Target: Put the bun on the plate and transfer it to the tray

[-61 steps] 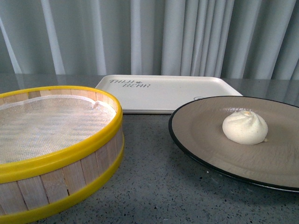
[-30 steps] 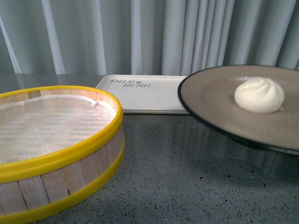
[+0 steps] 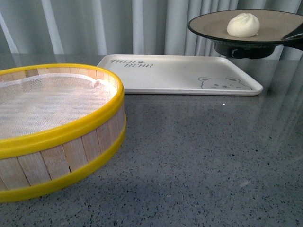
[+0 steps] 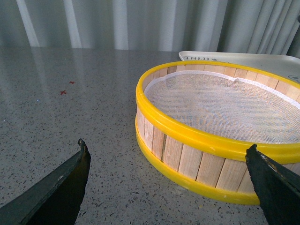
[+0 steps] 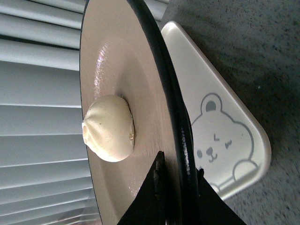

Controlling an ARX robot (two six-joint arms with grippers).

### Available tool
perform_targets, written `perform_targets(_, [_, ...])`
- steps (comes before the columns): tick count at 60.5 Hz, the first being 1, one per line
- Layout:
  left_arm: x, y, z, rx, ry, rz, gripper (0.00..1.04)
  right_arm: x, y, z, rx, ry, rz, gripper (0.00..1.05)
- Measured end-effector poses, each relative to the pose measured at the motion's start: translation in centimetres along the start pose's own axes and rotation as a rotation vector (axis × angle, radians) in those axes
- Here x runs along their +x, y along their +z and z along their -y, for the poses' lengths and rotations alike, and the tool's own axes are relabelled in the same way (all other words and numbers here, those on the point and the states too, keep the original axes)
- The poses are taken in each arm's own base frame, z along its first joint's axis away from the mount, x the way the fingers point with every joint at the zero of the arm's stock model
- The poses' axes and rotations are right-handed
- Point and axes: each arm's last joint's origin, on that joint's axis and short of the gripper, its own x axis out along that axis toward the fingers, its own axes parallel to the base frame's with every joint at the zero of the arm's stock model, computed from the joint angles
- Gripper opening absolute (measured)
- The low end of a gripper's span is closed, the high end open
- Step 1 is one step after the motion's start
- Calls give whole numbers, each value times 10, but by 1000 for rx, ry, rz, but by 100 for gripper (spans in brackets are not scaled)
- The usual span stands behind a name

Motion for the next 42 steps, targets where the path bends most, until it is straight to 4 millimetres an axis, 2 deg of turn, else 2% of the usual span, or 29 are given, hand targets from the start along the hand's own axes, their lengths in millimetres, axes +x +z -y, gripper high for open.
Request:
perform_targets(8, [0, 0, 0, 0, 0, 0, 98, 30, 10, -8, -9, -18, -15, 3])
perform_targets(15, [0, 0, 0, 0, 0, 0, 98, 47, 9, -15, -19, -14, -39, 3])
perform_targets(27, [0, 0, 0, 0, 0, 0, 98, 70, 0, -23, 48, 77, -108, 3])
perform_targets(42, [0, 0, 0, 0, 0, 0, 98, 84, -2, -12, 92, 68, -126, 3])
